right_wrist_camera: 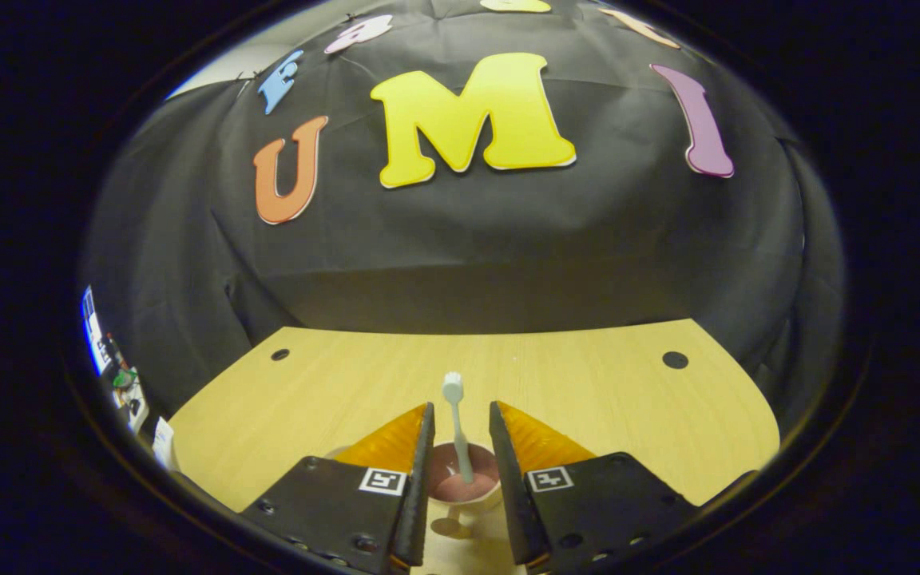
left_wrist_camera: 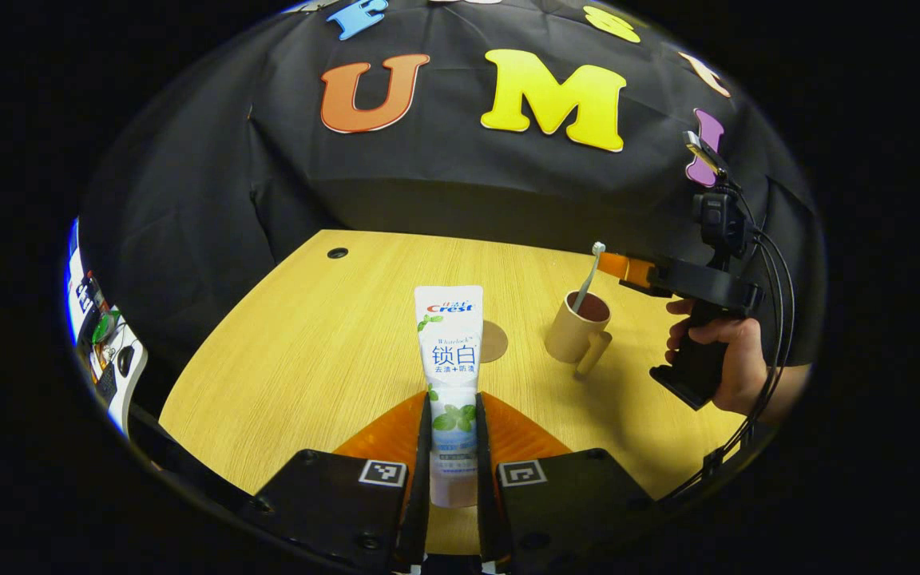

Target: Put the toothbrush and toothpaste on the desktop into the cup, then pick up the cup and place it on the coaster on the desktop.

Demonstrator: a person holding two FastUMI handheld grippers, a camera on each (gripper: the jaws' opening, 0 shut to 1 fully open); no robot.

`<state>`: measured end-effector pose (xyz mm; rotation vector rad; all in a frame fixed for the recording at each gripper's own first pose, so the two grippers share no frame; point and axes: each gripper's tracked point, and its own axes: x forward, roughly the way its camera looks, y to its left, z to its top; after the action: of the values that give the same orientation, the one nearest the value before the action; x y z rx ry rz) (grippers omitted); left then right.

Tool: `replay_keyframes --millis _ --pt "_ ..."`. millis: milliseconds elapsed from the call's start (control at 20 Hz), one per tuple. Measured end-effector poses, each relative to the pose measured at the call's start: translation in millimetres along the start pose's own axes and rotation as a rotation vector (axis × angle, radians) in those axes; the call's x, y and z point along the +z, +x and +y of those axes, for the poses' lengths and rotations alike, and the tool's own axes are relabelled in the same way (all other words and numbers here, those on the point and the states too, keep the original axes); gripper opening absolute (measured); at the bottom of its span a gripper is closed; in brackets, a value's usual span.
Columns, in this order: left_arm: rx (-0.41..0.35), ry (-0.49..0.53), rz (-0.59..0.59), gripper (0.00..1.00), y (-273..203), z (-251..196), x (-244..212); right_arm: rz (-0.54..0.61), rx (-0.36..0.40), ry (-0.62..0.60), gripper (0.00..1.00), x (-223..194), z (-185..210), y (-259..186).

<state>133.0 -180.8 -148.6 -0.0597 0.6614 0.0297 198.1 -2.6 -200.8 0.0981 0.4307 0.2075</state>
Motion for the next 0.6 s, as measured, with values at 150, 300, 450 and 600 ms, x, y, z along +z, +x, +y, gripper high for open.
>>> replay_keyframes --millis 150,300,450,600 --pt "-0.014 0.014 -0.062 0.28 -5 -4 21 -0.003 -0.001 -0.01 0.5 4 -2 -16" --pt "-0.045 0.032 -0.137 0.28 -2 -13 45 -0.023 -0.01 -0.023 0.61 13 -6 -35" --pt "-0.091 0.044 -0.187 0.28 4 -30 64 -0.029 -0.023 -0.027 0.7 15 -11 -50" --pt "-0.138 0.072 -0.267 0.28 12 -49 88 -0.031 -0.045 -0.02 0.72 17 -22 -66"
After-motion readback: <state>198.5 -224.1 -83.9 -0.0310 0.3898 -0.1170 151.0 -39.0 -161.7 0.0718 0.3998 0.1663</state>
